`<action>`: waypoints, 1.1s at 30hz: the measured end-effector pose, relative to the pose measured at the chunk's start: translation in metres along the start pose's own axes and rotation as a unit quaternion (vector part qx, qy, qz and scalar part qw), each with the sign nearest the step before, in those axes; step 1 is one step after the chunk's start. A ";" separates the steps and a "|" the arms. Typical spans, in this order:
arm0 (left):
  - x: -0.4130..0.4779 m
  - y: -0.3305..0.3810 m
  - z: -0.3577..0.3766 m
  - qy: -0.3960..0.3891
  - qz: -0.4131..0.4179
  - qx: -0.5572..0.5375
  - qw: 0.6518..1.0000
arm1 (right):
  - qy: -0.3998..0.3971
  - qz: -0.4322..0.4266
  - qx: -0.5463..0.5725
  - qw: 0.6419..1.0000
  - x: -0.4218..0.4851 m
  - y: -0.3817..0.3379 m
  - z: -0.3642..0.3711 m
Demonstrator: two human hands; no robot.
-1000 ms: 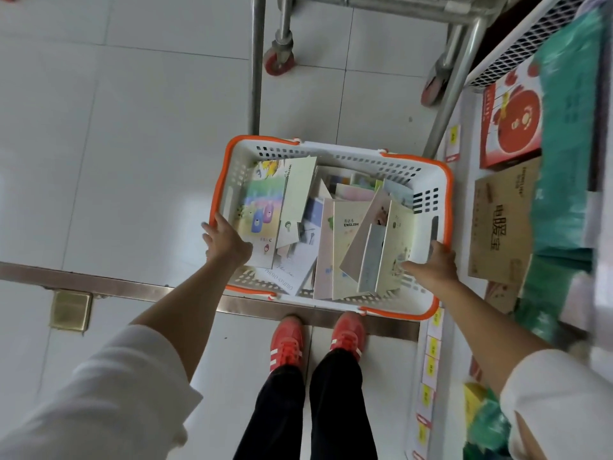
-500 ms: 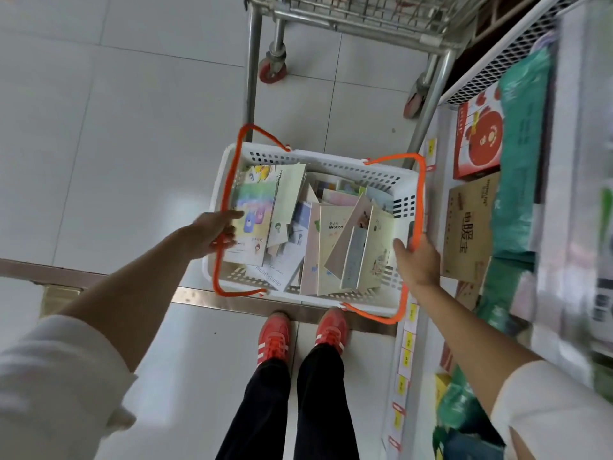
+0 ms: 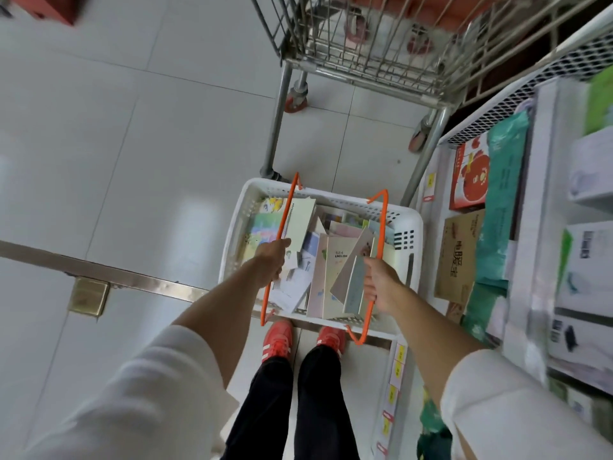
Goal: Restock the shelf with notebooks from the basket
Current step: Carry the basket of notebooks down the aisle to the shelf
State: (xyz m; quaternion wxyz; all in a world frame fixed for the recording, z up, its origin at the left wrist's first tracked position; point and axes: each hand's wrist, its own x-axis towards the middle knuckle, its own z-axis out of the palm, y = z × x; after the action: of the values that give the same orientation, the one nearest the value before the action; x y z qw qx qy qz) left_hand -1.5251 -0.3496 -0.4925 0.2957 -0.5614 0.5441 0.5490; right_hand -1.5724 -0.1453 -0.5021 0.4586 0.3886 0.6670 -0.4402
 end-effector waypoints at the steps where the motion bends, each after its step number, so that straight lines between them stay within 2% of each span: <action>1: -0.008 -0.001 -0.003 -0.001 -0.003 0.001 1.000 | 0.000 0.003 -0.004 1.000 -0.009 0.000 -0.002; 6: -0.059 -0.018 -0.020 -0.007 -0.028 0.022 0.999 | -0.014 0.008 -0.020 1.000 -0.057 0.014 -0.004; 13: -0.117 -0.062 -0.050 -0.038 -0.053 0.028 0.997 | 0.009 0.015 -0.058 0.998 -0.116 0.058 -0.002; 27: -0.154 -0.180 -0.092 -0.002 -0.023 0.053 0.998 | -0.021 0.009 -0.012 1.000 -0.167 0.184 0.020; 33: -0.180 -0.244 -0.119 -0.037 -0.009 0.080 0.996 | 0.002 -0.001 -0.009 1.000 -0.207 0.249 0.040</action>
State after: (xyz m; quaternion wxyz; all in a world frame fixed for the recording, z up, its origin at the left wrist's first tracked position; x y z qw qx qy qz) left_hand -1.2264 -0.3516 -0.3617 0.3645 -0.5200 0.5702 0.5211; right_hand -1.2742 -0.1290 -0.3694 0.4603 0.3849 0.6725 -0.4332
